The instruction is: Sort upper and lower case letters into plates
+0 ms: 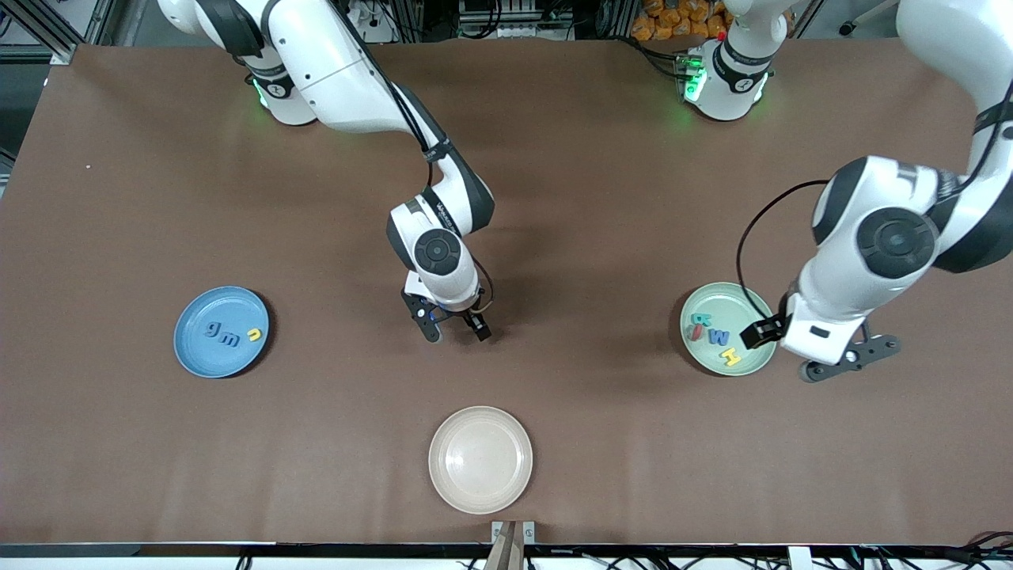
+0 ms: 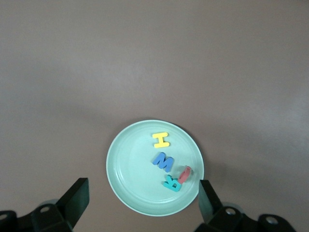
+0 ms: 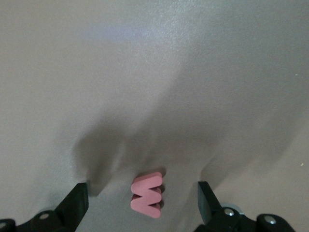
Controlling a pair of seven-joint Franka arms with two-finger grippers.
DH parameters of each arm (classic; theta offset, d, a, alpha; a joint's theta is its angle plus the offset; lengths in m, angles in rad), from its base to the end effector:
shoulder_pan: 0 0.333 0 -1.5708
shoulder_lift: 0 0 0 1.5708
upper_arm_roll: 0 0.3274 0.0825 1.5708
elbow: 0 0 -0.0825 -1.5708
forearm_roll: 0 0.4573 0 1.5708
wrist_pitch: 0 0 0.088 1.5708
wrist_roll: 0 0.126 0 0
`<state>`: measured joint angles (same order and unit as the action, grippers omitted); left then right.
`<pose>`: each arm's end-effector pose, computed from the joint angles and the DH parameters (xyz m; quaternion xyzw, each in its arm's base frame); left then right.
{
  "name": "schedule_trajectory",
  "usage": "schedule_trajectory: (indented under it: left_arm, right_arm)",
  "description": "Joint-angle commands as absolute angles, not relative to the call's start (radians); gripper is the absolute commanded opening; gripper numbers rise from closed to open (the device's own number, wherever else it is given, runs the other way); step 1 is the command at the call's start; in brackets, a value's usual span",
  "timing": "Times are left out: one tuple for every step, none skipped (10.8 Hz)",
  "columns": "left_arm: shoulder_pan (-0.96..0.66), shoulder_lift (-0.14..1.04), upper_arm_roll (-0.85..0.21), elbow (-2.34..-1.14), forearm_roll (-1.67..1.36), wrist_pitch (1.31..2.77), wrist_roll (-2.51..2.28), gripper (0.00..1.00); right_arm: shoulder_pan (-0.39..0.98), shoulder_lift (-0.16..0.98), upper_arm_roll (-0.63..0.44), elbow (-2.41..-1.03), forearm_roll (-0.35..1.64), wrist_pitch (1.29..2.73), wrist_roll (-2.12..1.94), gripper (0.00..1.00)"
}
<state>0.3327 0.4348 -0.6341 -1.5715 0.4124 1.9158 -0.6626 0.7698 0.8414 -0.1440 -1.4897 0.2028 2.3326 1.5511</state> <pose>0.7275 -0.1353 0.3960 -0.9890 -0.1318 -0.0319 0.0596 0.6183 0.4710 0.1135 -0.8734 0.4865 0.0149 0.0152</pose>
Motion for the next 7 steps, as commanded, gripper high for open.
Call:
schedule_trajectory:
  left_arm:
    - [0.247, 0.326, -0.454, -1.577, 0.231, 1.896, -0.443, 1.00]
    - [0.207, 0.298, -0.377, -1.578, 0.160, 1.890, -0.357, 1.00]
    - [0.192, 0.272, -0.327, -1.578, 0.134, 1.869, -0.288, 1.00]
    - [0.187, 0.246, -0.304, -1.578, 0.130, 1.856, -0.237, 1.00]
    - [0.186, 0.198, -0.298, -1.583, 0.130, 1.826, -0.229, 1.00]
    - [0.190, 0.161, -0.296, -1.583, 0.132, 1.819, -0.229, 1.00]
    - [0.193, 0.129, -0.296, -1.583, 0.132, 1.815, -0.230, 1.00]
  right_arm:
    - [0.775, 0.870, -0.146, -1.442, 0.216, 2.310, 1.560, 1.00]
    - [0.776, 0.870, -0.146, -1.445, 0.215, 2.310, 1.560, 1.00]
    - [0.784, 0.868, -0.146, -1.448, 0.213, 2.310, 1.560, 1.00]
    - [0.787, 0.867, -0.146, -1.454, 0.210, 2.310, 1.562, 1.00]
    - [0.795, 0.865, -0.146, -1.468, 0.209, 2.315, 1.559, 1.00]
    - [0.798, 0.851, -0.147, -1.494, 0.207, 2.321, 1.554, 1.00]
    - [0.804, 0.844, -0.149, -1.506, 0.206, 2.321, 1.554, 1.00]
